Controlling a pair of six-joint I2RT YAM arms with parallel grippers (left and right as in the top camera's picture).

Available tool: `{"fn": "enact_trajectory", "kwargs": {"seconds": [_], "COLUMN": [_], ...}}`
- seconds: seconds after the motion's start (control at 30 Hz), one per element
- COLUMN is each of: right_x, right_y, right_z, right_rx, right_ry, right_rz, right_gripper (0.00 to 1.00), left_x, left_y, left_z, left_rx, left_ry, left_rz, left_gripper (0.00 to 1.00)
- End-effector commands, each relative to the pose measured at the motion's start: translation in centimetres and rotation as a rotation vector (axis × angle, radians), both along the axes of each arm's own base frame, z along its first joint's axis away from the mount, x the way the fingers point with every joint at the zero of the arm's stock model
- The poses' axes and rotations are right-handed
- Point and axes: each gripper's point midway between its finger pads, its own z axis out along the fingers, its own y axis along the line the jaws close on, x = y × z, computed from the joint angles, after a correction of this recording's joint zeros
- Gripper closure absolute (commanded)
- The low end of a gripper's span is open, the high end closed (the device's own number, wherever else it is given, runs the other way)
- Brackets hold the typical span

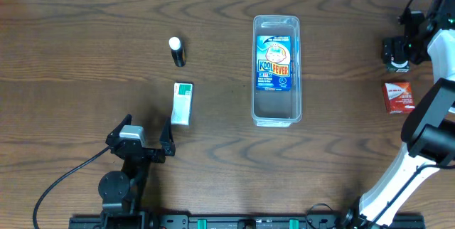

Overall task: Pack container
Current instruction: 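Move the right gripper back toward the red-white box, then lower the right gripper and grasp the red-white box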

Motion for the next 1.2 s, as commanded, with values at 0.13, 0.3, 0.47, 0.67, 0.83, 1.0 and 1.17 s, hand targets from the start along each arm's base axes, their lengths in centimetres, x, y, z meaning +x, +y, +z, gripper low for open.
{"fn": "enact_trajectory", "kwargs": {"seconds": [0.13, 0.3, 0.47, 0.67, 0.83, 1.0, 1.17], "right_x": [-0.2, -0.6, -0.4, 0.0, -1.0, -3.4, -6.4], "right_y": [-0.3, -0.3, -0.8, -0.9, -0.4, 2.1, 4.3], "right_z": [-4.2, -5.6, -4.6, -1.5, 3.6, 7.1, 7.7], "right_rx": [0.035, 0.036, 0.013, 0.016, 0.026, 0.091, 0.171], "right_ry": [0.054, 0.084, 0.072, 0.030, -0.004, 0.014, 0.097], "right_rz": [-0.004, -0.007, -0.030, -0.076, -0.117, -0.029, 0.020], "right_gripper": [0.01, 0.01, 0.01, 0.01, 0.01, 0.02, 0.02], "left_x": [-0.1, -0.1, -0.1, -0.1, -0.1, -0.1, -0.1], "left_y": [0.0, 0.0, 0.0, 0.0, 0.0, 0.0, 0.0], "left_z": [-1.5, -1.5, -1.5, -1.5, -1.5, -1.5, -1.5], "left_rx": [0.008, 0.007, 0.008, 0.008, 0.008, 0.008, 0.008], "left_ry": [0.043, 0.043, 0.043, 0.043, 0.043, 0.043, 0.043], "left_rz": [-0.006, -0.006, -0.006, -0.006, -0.006, -0.006, -0.006], "left_gripper": [0.02, 0.02, 0.02, 0.02, 0.02, 0.02, 0.02]}}
